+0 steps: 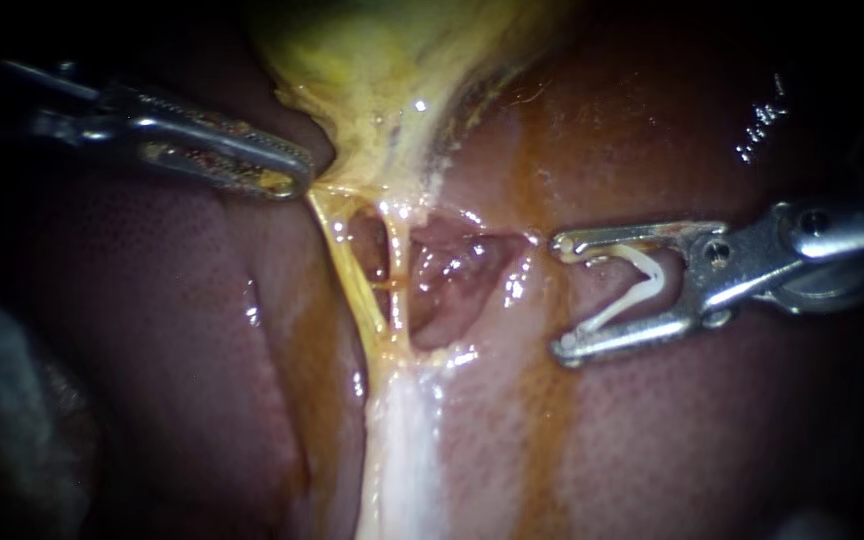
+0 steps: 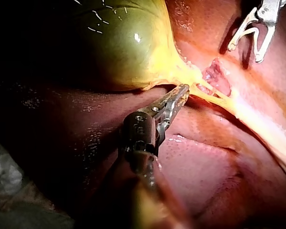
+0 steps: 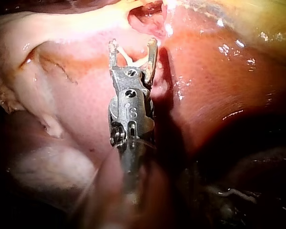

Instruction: Clipping first clip left tube

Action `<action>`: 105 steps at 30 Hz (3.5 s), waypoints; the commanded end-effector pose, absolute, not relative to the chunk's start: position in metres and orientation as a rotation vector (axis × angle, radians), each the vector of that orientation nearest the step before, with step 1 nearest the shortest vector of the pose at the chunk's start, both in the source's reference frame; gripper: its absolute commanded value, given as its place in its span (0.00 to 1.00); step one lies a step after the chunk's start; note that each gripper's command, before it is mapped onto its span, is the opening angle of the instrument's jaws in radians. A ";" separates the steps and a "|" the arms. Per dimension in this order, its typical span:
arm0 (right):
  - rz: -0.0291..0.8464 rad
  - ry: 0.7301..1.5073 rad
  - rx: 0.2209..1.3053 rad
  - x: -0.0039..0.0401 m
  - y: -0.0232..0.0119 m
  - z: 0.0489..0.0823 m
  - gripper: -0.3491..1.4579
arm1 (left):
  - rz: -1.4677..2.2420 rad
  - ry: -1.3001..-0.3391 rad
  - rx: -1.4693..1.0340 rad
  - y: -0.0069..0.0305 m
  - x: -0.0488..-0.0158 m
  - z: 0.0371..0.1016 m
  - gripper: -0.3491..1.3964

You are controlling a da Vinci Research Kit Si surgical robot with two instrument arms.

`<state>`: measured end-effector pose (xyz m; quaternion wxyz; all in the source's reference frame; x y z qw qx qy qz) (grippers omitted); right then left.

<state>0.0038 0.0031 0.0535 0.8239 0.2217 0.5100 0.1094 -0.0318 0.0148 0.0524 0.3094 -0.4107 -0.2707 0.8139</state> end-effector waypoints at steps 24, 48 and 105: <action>0.360 1.093 0.620 0.0157 0.0006 0.0538 0.47 | 2.147 -0.711 -1.082 0.0144 -0.0324 0.0515 0.00; 0.306 1.082 0.674 0.0182 -0.0014 0.0596 0.46 | 2.145 -0.707 -1.080 0.0143 -0.0328 0.0514 0.00; 0.445 1.026 0.903 0.0192 -0.0025 0.0537 0.00 | 2.139 -0.708 -1.076 0.0143 -0.0331 0.0513 0.00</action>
